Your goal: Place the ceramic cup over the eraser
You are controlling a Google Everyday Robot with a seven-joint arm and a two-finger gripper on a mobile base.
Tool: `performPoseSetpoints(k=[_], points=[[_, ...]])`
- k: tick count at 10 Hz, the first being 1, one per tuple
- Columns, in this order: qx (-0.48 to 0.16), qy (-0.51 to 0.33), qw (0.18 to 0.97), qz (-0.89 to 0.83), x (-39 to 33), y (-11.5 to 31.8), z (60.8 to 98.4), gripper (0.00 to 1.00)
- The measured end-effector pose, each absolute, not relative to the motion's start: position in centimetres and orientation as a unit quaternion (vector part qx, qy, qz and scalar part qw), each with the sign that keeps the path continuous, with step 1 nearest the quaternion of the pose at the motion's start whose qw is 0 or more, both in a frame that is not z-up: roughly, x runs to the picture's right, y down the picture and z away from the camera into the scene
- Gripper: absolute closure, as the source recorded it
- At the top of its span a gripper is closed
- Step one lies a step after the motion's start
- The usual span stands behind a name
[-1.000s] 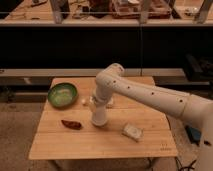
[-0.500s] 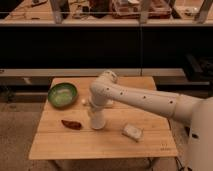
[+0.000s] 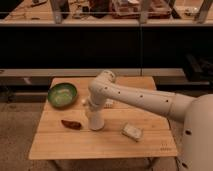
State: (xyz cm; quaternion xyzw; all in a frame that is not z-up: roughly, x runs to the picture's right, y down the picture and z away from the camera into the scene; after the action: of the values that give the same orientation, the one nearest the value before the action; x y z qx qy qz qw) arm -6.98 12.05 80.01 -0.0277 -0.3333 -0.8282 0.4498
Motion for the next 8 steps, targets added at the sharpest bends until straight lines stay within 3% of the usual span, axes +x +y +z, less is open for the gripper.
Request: performPoseSetpoints(k=[4,8], points=[[-0.026,-0.356,0.474,-0.805,-7.8,11.2,79.7,0.20],[-0.045,-0.339,0.523,-0.780,-6.9,7.3,78.5,0.20]])
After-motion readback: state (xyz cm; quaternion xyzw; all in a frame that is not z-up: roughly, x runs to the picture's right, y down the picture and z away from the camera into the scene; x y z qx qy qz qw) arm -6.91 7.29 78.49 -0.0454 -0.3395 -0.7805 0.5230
